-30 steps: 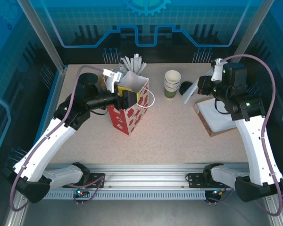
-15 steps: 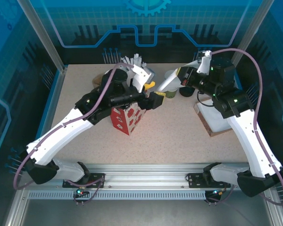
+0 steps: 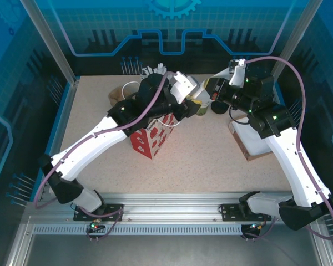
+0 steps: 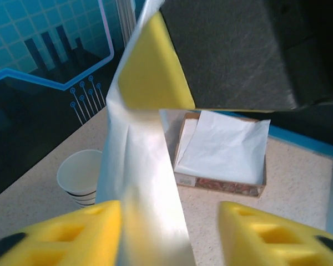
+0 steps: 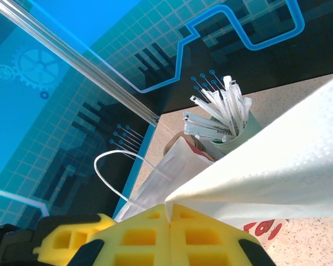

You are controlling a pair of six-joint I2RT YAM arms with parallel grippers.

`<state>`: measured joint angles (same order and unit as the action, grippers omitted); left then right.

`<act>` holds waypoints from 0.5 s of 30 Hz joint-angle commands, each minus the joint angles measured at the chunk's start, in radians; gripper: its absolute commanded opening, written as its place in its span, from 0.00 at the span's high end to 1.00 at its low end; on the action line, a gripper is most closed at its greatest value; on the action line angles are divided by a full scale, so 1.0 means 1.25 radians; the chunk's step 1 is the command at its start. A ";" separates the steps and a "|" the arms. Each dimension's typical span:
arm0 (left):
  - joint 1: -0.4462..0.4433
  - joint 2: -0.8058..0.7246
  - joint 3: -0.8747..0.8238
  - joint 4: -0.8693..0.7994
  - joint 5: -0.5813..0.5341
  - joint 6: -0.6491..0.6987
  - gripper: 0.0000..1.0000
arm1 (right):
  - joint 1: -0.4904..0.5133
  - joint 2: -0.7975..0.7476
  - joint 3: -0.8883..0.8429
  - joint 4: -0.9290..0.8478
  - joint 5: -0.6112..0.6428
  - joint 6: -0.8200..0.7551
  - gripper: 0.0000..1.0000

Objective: Pack the takeout coffee

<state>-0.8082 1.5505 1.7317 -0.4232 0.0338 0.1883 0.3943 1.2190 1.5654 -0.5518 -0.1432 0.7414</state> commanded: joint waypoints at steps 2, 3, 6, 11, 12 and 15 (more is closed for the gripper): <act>-0.005 0.024 0.053 -0.013 -0.026 0.029 0.79 | 0.012 -0.010 0.026 0.019 -0.007 -0.002 1.00; -0.004 0.025 0.053 -0.009 -0.026 0.031 0.85 | 0.012 -0.010 0.028 0.019 -0.004 -0.004 1.00; -0.004 0.021 0.051 0.013 -0.029 0.026 0.98 | 0.009 -0.012 0.036 0.010 0.007 -0.014 1.00; 0.006 0.012 0.065 0.032 -0.026 0.005 1.00 | -0.015 -0.034 0.044 0.004 -0.013 -0.038 0.80; 0.011 0.012 0.072 0.027 -0.023 -0.004 1.00 | -0.022 -0.044 0.047 0.000 -0.016 -0.048 0.68; 0.031 0.009 0.106 -0.001 -0.019 -0.034 1.00 | -0.049 -0.070 0.068 -0.033 -0.039 -0.088 0.47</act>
<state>-0.7921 1.5837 1.8008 -0.4229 0.0139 0.1883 0.3622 1.1831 1.5959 -0.5732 -0.1596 0.6895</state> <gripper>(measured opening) 0.055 0.496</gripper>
